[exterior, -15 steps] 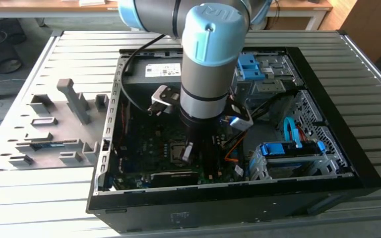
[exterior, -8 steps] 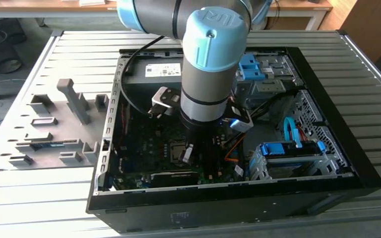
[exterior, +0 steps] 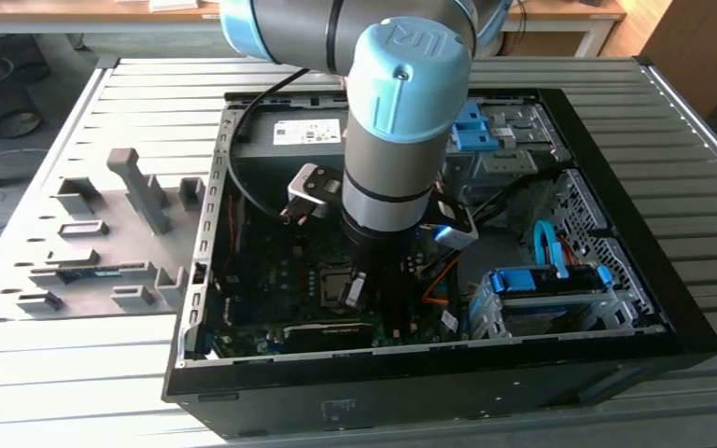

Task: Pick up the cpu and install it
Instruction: 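Install the first cpu locking lever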

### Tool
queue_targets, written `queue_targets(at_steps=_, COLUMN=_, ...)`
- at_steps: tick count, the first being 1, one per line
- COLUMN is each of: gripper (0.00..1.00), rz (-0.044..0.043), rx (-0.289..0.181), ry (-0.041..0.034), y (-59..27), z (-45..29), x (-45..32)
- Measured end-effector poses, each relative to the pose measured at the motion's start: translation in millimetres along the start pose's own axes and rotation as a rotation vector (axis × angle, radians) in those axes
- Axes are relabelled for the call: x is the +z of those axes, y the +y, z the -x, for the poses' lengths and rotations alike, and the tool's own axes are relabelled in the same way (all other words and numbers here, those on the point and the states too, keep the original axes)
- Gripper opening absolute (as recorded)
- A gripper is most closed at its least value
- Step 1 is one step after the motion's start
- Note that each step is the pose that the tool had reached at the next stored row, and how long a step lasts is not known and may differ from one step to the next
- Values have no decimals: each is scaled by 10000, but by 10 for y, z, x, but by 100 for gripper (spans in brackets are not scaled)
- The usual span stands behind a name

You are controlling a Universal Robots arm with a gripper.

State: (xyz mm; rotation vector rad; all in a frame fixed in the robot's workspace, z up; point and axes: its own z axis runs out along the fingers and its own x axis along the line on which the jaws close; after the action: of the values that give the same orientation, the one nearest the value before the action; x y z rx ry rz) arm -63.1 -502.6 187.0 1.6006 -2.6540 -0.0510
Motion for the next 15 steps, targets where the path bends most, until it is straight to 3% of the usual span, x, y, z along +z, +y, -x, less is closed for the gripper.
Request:
queue_targets(at_steps=5, gripper=10, rz=70, rx=-7, ry=-136, y=-7, z=1, x=13)
queue_targets(at_steps=10, gripper=10, rz=58, rx=-8, ry=-161, y=-3, z=-1, x=-2)
queue_targets(at_steps=15, gripper=10, rz=2, rx=-9, ry=-184, y=19, z=-13, x=-67)
